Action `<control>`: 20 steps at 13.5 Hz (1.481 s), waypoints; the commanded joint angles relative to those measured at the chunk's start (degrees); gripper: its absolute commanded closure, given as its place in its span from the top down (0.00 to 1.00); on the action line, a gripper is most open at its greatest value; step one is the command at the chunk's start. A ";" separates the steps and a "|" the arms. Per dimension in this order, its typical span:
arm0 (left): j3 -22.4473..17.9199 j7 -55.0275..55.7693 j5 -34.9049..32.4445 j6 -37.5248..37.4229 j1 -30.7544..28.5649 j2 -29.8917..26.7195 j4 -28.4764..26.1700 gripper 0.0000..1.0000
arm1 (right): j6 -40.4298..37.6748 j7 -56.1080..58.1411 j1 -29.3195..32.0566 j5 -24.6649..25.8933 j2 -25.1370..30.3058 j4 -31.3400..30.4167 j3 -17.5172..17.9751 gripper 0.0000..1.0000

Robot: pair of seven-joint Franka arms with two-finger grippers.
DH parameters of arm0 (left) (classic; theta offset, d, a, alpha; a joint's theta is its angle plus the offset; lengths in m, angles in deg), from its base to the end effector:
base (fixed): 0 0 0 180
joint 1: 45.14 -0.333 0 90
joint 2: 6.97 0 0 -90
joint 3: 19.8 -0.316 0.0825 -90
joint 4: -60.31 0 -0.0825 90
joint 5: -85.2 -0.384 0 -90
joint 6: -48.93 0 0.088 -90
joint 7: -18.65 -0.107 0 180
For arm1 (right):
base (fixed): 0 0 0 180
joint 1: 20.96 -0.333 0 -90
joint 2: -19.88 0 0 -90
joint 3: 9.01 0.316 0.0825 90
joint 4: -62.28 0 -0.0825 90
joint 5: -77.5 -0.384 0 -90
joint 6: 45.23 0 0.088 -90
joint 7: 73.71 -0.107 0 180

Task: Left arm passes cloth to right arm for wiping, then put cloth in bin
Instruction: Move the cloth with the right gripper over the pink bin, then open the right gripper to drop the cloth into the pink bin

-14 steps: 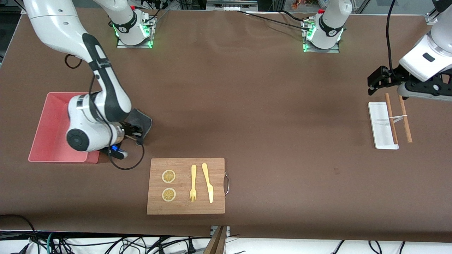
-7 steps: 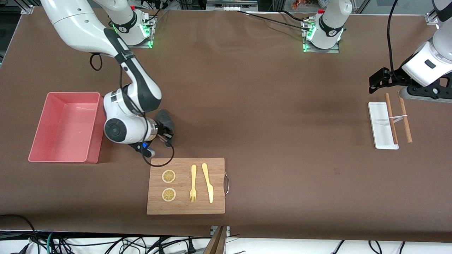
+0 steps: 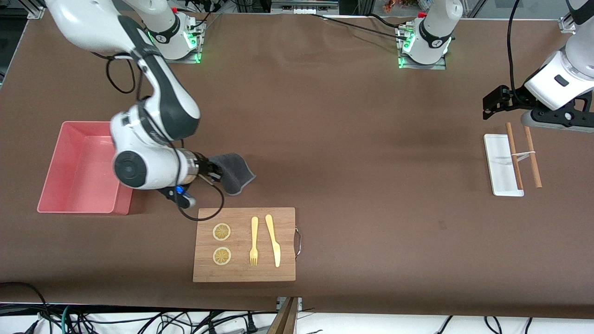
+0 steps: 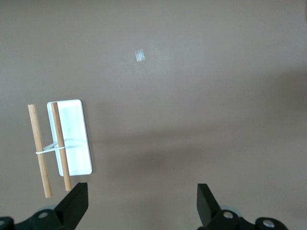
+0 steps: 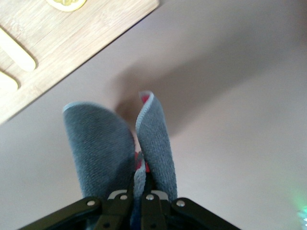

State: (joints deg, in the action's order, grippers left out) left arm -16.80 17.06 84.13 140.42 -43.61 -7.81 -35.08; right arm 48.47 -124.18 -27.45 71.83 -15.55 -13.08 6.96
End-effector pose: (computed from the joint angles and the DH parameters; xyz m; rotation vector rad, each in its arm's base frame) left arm 0.5478 -0.0416 0.5904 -3.1152 0.1680 0.0826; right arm 0.6495 0.2359 0.3697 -2.9299 0.8049 0.5801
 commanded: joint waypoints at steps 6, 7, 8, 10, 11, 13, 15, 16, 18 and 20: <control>0.61 -0.87 0.72 -2.63 -0.12 -0.57 -0.06 1.00 | -21.00 34.86 3.24 1.01 6.50 3.82 -16.11 0.00; 0.61 -0.87 0.72 -2.63 -0.04 -0.48 0.12 1.00 | -22.66 39.53 3.33 1.01 6.60 4.52 -19.19 0.00; 0.61 -0.87 0.72 -2.63 -0.03 -0.31 0.55 1.00 | -23.81 44.53 3.41 1.01 6.68 5.31 -22.26 0.00; 0.61 -0.87 0.72 -2.63 -0.03 -0.31 0.56 1.00 | -24.61 53.68 3.50 3.89 6.77 5.76 -26.58 0.00; 0.78 -0.78 0.72 -2.63 -0.03 -0.39 0.56 1.00 | -24.53 57.20 3.50 5.92 6.77 5.58 -27.56 0.00; 0.96 -0.69 0.72 -3.41 -0.03 -0.39 0.56 1.00 | -23.30 62.84 3.77 9.61 6.07 3.92 -30.54 0.00; 0.96 -0.61 0.72 -3.77 -0.03 -0.39 0.65 1.00 | -20.32 65.84 3.94 10.16 5.28 1.11 -31.78 0.00; 0.96 -0.61 0.72 -3.77 -0.03 -0.31 0.65 1.00 | -19.35 65.85 4.12 9.98 4.58 -0.29 -31.87 0.00; 0.96 -0.69 0.72 -3.68 -0.03 -0.22 0.65 1.00 | -14.45 65.85 4.20 9.98 3.26 -4.42 -32.14 0.00; 1.22 -0.87 0.72 -3.77 0.05 0.31 0.73 1.00 | -6.29 65.85 4.21 9.81 2.73 -9.95 -32.22 0.00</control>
State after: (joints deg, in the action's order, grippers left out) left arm -15.93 17.07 84.13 137.70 -43.48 -7.78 -35.13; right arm 36.61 -59.50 -23.14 80.80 -13.33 -17.79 -25.08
